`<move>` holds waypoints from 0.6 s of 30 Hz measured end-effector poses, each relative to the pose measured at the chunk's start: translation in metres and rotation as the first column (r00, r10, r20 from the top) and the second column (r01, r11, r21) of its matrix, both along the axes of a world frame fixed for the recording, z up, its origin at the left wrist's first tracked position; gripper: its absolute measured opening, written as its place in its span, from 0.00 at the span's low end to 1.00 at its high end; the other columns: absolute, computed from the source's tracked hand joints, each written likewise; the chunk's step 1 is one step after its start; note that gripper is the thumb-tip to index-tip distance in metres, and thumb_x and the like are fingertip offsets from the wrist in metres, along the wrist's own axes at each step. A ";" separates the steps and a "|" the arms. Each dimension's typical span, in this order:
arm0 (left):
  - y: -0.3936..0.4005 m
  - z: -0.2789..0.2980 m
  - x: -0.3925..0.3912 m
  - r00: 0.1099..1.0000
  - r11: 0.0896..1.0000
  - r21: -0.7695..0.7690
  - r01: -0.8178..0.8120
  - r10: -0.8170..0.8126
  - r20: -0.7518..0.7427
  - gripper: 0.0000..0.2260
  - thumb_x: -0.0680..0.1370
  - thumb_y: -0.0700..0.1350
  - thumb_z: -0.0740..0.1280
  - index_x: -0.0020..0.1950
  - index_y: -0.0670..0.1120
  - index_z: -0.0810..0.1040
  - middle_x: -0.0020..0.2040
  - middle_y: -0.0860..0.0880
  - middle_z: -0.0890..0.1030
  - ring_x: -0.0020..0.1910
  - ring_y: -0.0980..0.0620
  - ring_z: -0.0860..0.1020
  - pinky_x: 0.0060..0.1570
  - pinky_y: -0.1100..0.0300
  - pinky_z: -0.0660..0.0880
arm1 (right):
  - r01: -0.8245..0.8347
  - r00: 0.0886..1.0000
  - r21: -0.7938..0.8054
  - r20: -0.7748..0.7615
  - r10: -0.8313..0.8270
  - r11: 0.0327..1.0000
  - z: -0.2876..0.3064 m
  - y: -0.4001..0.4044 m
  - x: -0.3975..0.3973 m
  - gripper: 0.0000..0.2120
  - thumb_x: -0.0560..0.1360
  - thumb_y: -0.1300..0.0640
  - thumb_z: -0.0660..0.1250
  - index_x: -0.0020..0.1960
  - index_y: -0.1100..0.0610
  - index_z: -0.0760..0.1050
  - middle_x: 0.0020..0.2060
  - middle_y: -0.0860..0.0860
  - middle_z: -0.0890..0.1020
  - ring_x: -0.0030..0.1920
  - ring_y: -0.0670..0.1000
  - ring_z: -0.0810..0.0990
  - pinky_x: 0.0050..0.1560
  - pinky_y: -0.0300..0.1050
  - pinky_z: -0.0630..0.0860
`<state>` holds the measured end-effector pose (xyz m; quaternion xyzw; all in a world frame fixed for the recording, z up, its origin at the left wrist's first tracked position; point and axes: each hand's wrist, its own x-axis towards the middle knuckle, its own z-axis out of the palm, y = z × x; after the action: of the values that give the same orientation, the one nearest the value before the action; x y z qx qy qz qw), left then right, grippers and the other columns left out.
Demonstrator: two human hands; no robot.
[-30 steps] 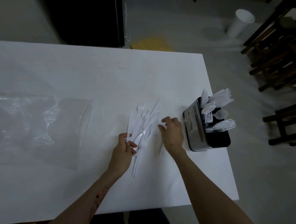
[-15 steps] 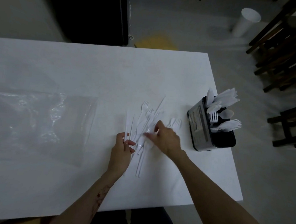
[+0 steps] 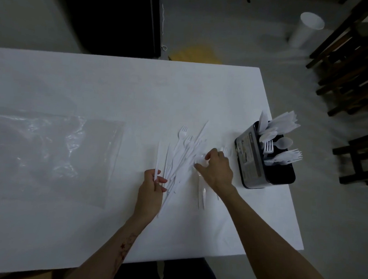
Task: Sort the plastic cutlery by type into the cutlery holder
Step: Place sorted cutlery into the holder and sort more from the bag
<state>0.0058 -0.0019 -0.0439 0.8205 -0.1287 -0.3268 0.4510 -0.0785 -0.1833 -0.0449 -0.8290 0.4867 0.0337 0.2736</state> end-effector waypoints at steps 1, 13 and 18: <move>0.001 0.000 0.000 1.000 1.000 0.015 0.001 -0.001 0.003 0.10 0.82 0.38 0.53 0.60 0.46 0.68 0.46 0.50 0.79 0.41 0.49 0.78 0.38 0.64 0.72 | -0.013 1.000 -0.044 0.006 0.013 0.999 0.001 0.005 0.004 0.20 0.72 0.42 0.71 0.54 0.55 0.72 0.51 0.51 0.76 0.51 0.53 0.76 0.43 0.47 0.75; 0.013 -0.003 0.007 0.999 1.000 0.020 -0.023 0.023 -0.022 0.08 0.82 0.41 0.55 0.55 0.48 0.73 0.44 0.52 0.79 0.41 0.52 0.79 0.43 0.63 0.76 | 0.201 0.961 0.468 0.076 -0.266 0.861 0.000 0.019 0.025 0.14 0.71 0.53 0.76 0.35 0.57 0.73 0.34 0.54 0.80 0.34 0.51 0.80 0.32 0.41 0.77; 0.012 0.000 0.006 0.994 0.997 -0.061 -0.055 0.049 -0.099 0.07 0.82 0.42 0.58 0.54 0.49 0.75 0.45 0.53 0.81 0.42 0.57 0.81 0.48 0.63 0.77 | 0.262 0.919 0.501 0.131 -0.372 0.825 0.014 0.007 0.015 0.11 0.75 0.55 0.72 0.43 0.63 0.81 0.36 0.54 0.83 0.31 0.46 0.80 0.25 0.33 0.71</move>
<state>0.0121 0.0101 -0.0442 0.7919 -0.0954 -0.3505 0.4909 -0.0632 -0.1761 -0.0309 -0.6420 0.5611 0.0121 0.5223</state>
